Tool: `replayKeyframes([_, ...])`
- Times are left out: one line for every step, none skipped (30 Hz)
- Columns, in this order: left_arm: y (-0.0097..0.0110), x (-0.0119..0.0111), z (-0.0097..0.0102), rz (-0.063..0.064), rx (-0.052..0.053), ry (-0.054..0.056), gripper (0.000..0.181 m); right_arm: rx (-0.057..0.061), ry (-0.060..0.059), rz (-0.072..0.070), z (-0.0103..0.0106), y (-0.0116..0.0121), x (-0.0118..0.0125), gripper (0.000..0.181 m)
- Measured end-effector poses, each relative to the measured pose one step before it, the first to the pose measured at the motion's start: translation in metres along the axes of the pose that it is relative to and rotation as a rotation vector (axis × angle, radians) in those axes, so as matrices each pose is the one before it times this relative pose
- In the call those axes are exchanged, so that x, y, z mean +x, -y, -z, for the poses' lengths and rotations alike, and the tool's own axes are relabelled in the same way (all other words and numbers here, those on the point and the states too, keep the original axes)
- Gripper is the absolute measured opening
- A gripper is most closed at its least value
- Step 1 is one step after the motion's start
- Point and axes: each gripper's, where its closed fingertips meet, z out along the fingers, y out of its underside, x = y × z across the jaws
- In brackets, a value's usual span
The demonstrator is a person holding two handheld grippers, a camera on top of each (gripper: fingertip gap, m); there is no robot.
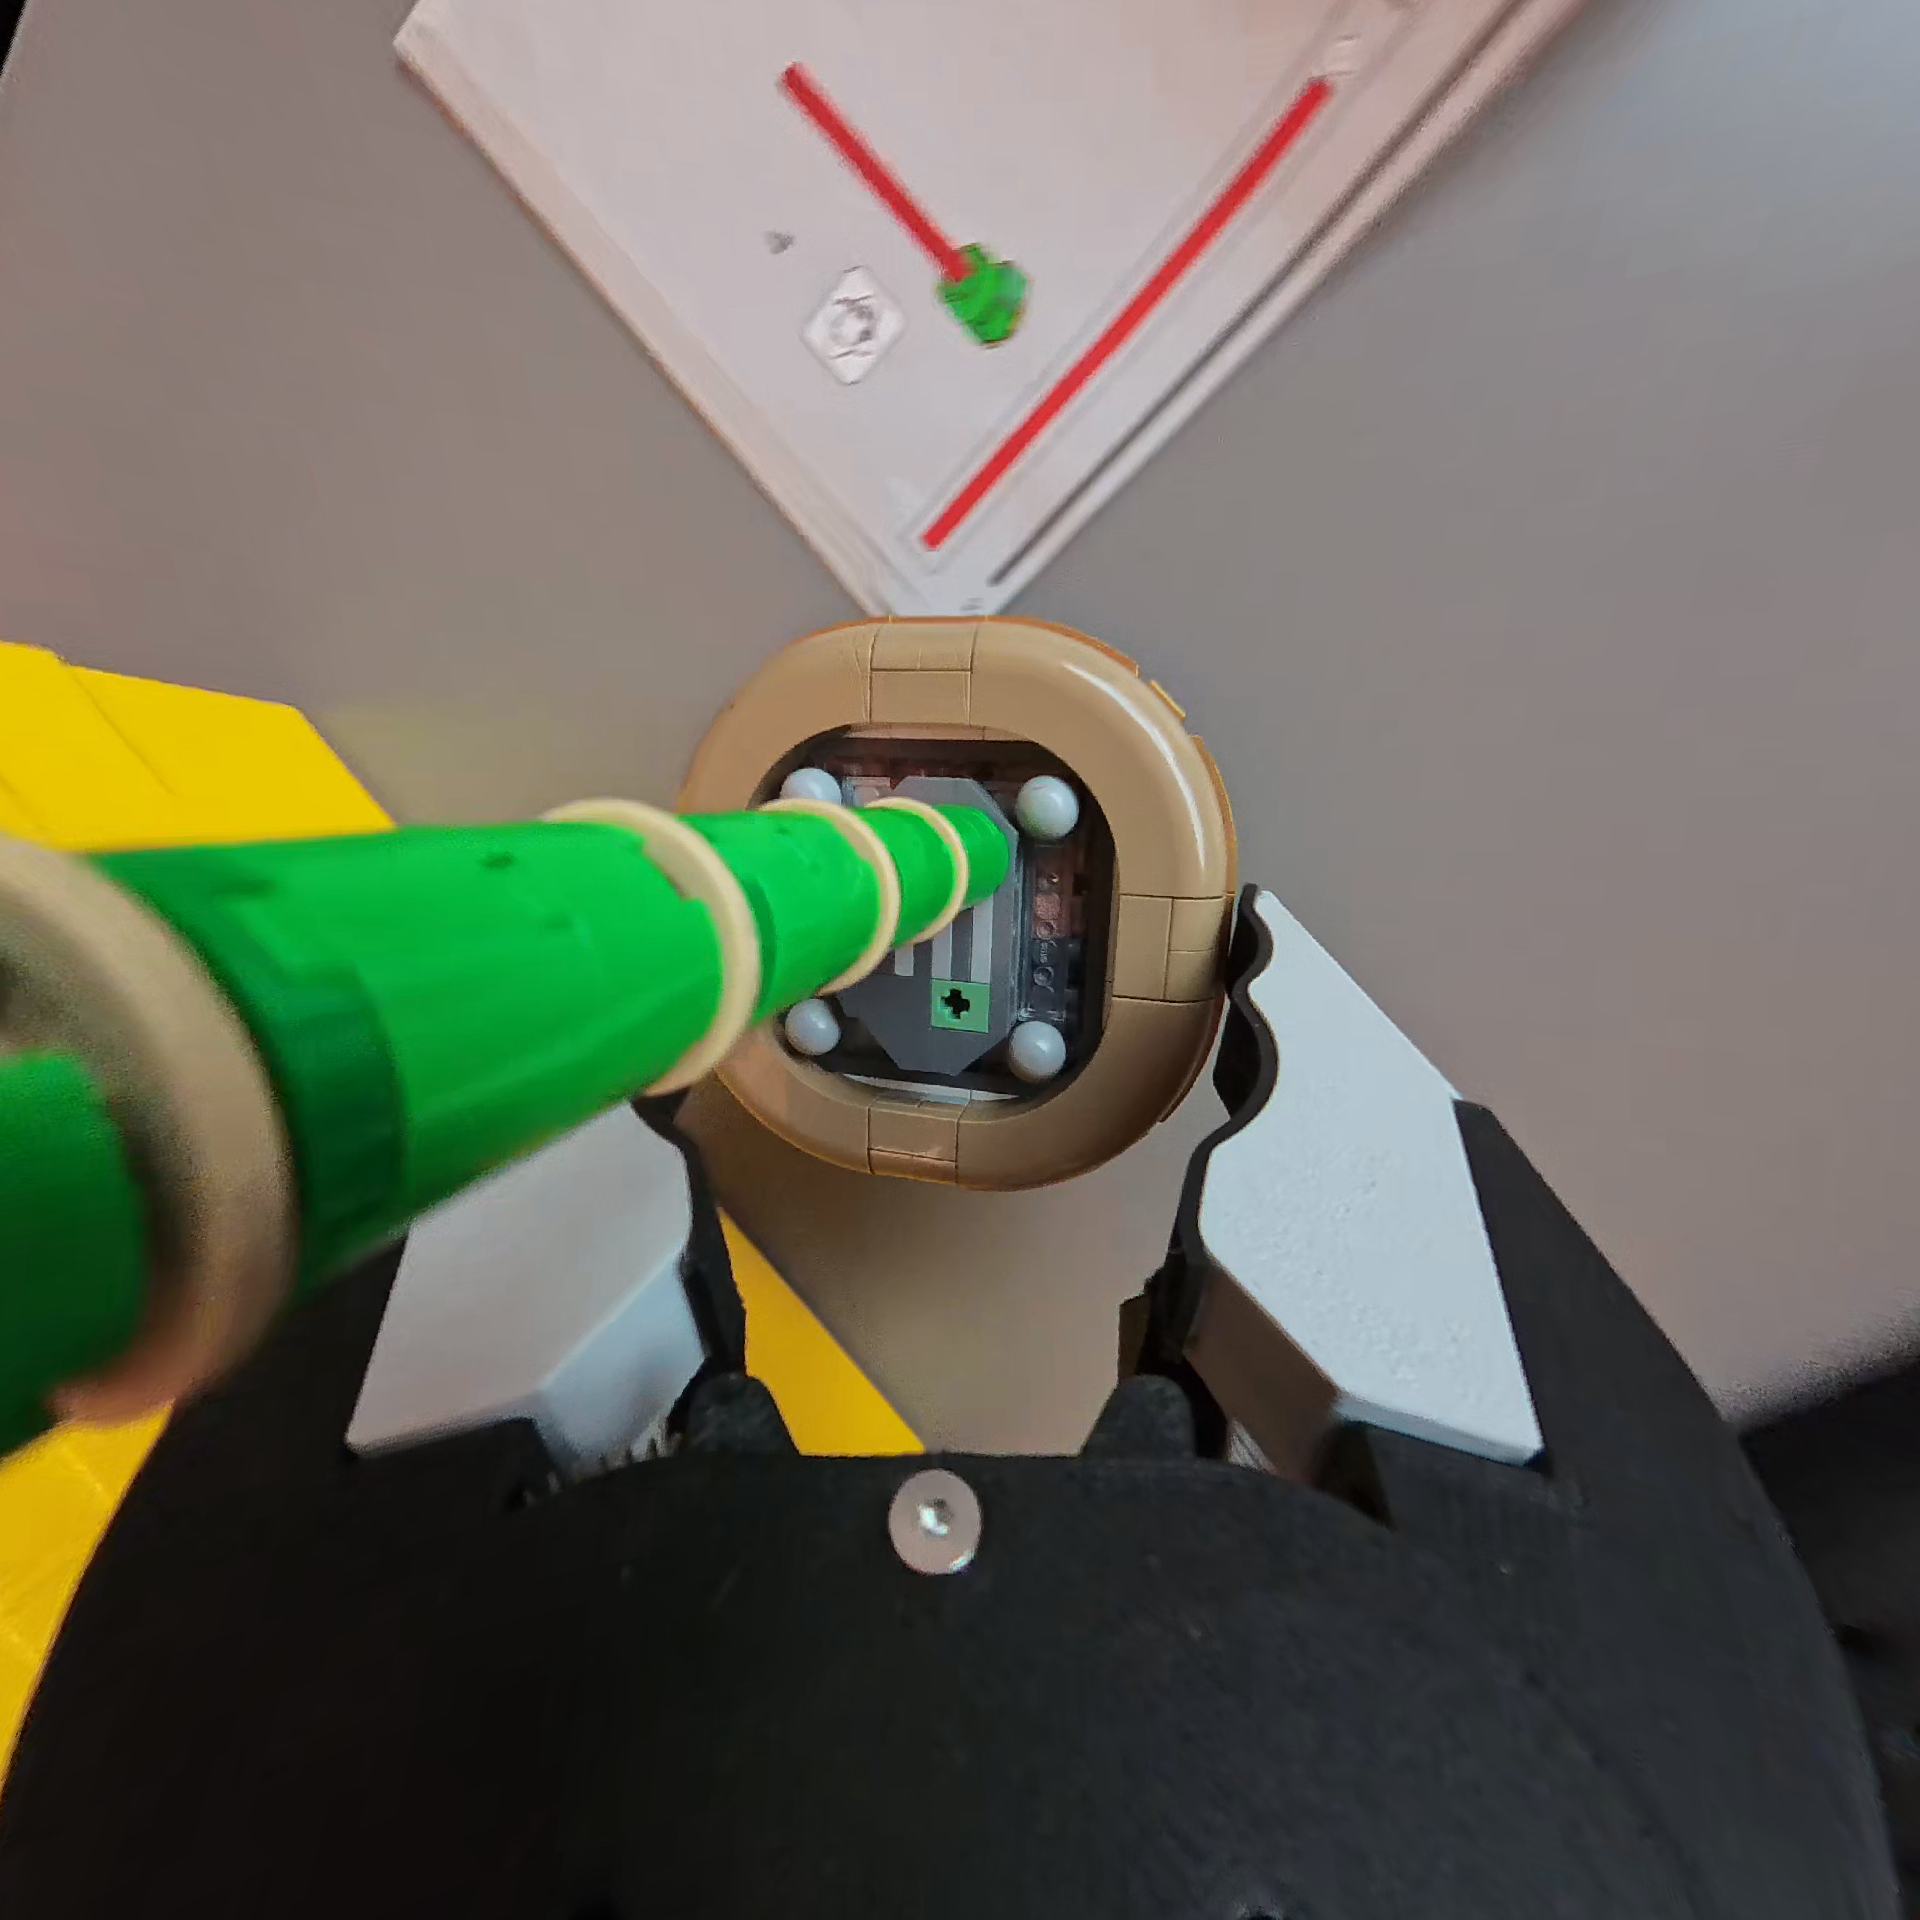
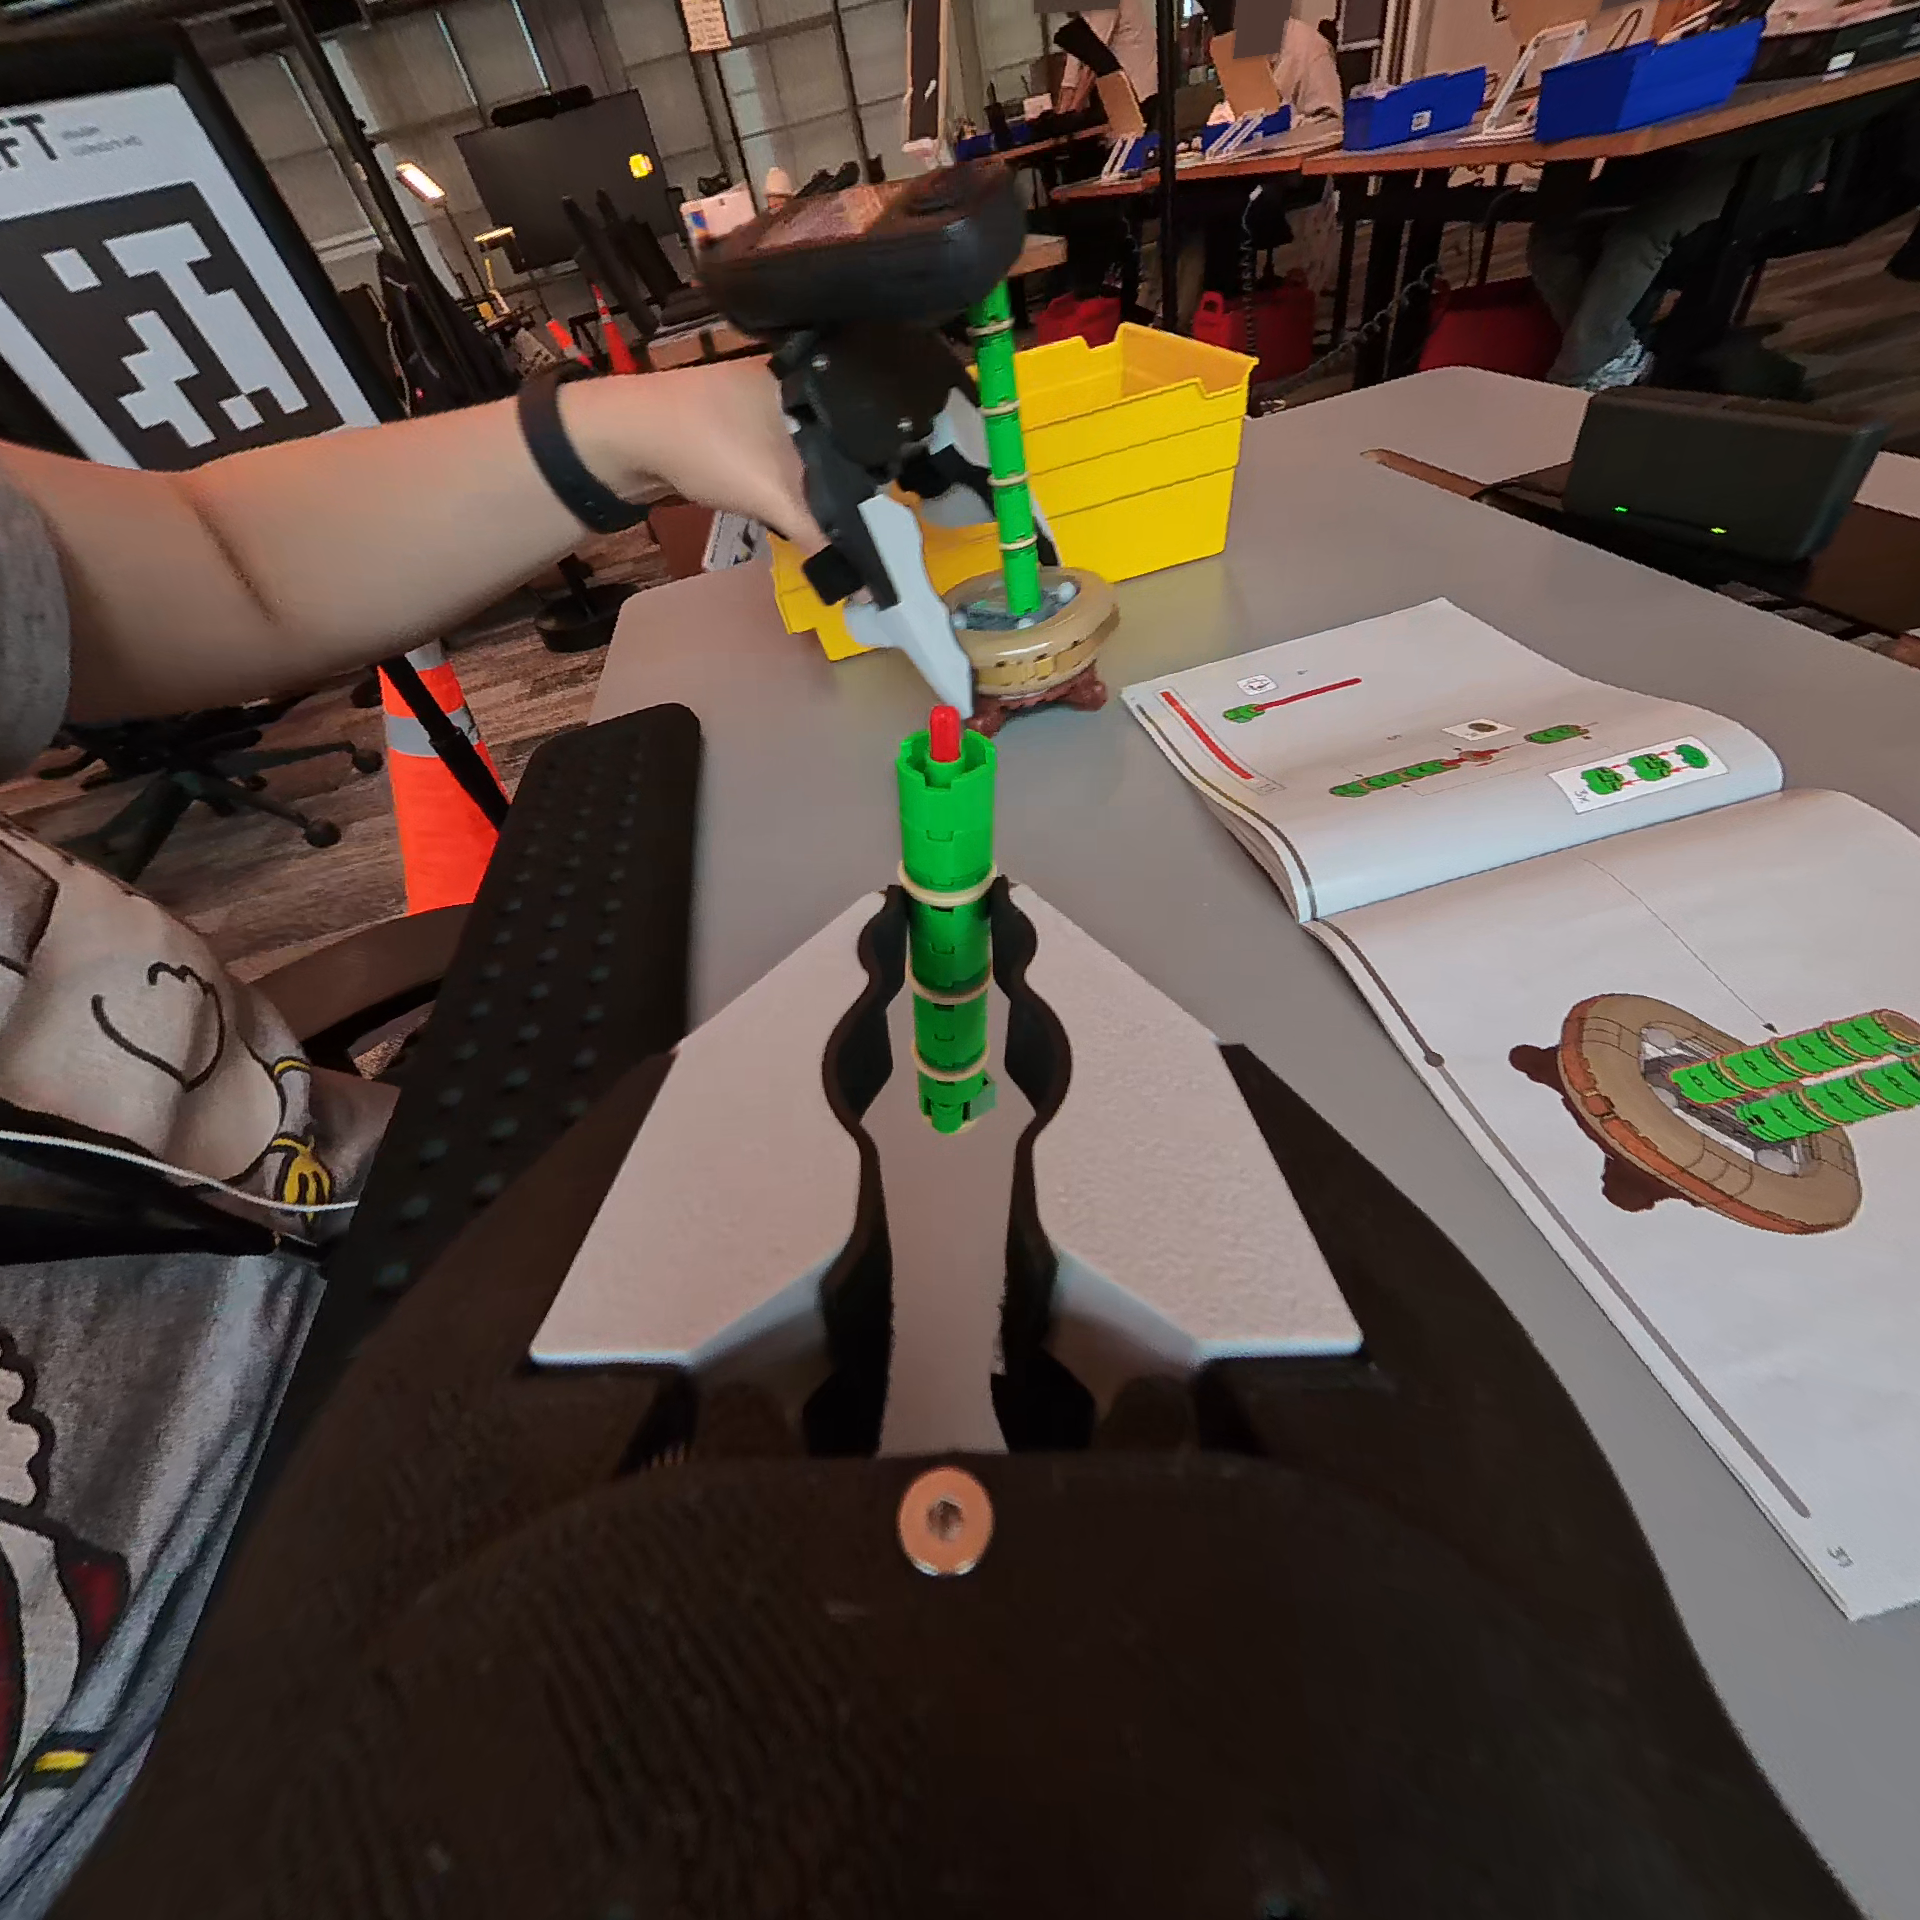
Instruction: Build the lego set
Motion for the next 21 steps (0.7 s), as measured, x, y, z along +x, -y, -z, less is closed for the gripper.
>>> replayKeyframes([0.00169,0.00935,0.00185,-0.0231,0.0074,-0.0081,0.103,0.0014,-0.0064,-0.0043,0.00064,0.00004,0.00164,0.015])
replayKeyframes([0.00287,0.00955,0.00168,-0.0228,0.0077,-0.0081,0.103,-0.0003,-0.0068,-0.0051,0.00075,-0.00033,0.00200,0.015])
replayKeyframes([0.00407,0.00992,0.00123,-0.0235,0.0105,-0.0096,0.103,-0.0005,-0.0080,-0.0049,0.00086,-0.00026,0.00220,0.015])
replayKeyframes([0.00488,0.01003,0.00095,-0.0255,0.0112,-0.0100,0.103,0.0007,-0.0083,-0.0051,0.00088,-0.00001,0.00225,0.014])
replayKeyframes([0.00573,0.00992,0.00058,-0.0264,0.0110,-0.0102,0.103,0.0022,-0.0068,-0.0050,0.00095,0.00019,0.00211,0.015])
replayKeyframes([0.00628,0.00982,0.00021,-0.0269,0.0095,-0.0110,0.103,0.0028,-0.0057,-0.0049,0.00116,0.00030,0.00182,0.014])
replayKeyframes([0.00703,0.00954,-0.00017,-0.0292,0.0102,-0.0116,0.103,0.0030,-0.0062,-0.0040,0.00118,0.00041,0.00184,0.014])
replayKeyframes([0.00769,0.00917,-0.00047,-0.0289,0.0116,-0.0119,0.103,0.0026,-0.0073,-0.0025,0.00119,0.00041,0.00187,0.014])
replayKeyframes([0.00825,0.00851,-0.00094,-0.0268,0.0118,-0.0115,0.103,0.0014,-0.0099,-0.0012,0.00138,0.00034,0.00235,0.014])
replayKeyframes([0.00852,0.00783,-0.00126,-0.0260,0.0105,-0.0112,0.104,0.0015,-0.0106,-0.0010,0.00156,0.00022,0.00248,0.014])
replayKeyframes([0.00869,0.00734,-0.00159,-0.0262,0.0099,-0.0109,0.104,0.0028,-0.0087,-0.0023,0.00168,0.00041,0.00242,0.014])
replayKeyframes([0.00877,0.00667,-0.00184,-0.0254,0.0092,-0.0109,0.104,0.0040,-0.0084,-0.0047,0.00180,0.00034,0.00270,0.014])
replayKeyframes([0.00871,0.00622,-0.00193,-0.0264,0.0087,-0.0108,0.104,0.0038,-0.0090,-0.0066,0.00177,0.00008,0.00295,0.014])
replayKeyframes([0.00891,0.00565,-0.00214,-0.0239,0.0106,-0.0108,0.104,0.0025,-0.0096,-0.0078,0.00185,-0.00012,0.00322,0.014])
replayKeyframes([0.00889,0.00498,-0.00225,-0.0207,0.0120,-0.0091,0.104,0.0032,-0.0093,-0.0094,0.00187,-0.00002,0.00311,0.014])
replayKeyframes([0.00880,0.00448,-0.00253,-0.0205,0.0146,-0.0091,0.104,0.0072,-0.0080,-0.0102,0.00189,0.00051,0.00293,0.014])
replayKeyframes([0.00835,0.00411,-0.00244,-0.0202,0.0156,-0.0099,0.104,0.0097,-0.0050,-0.0120,0.00182,0.00088,0.00236,0.014])
replayKeyframes([0.00775,0.00324,-0.00245,-0.0180,0.0148,-0.0083,0.104,0.0099,-0.0018,-0.0139,0.00152,0.00098,0.00168,0.014])
replayKeyframes([0.00698,0.00218,-0.00257,-0.0145,0.0144,-0.0067,0.104,0.0108,0.0003,-0.0132,0.00151,0.00128,0.00109,0.014])
replayKeyframes([0.00577,0.00124,-0.00225,-0.0103,0.0118,-0.0059,0.104,0.0108,0.0008,-0.0116,0.00115,0.00115,0.00070,0.014])
replayKeyframes([0.00451,0.00048,-0.00198,-0.0081,0.0099,-0.0041,0.104,0.0085,0.0001,-0.0094,0.00091,0.00093,0.00063,0.014])
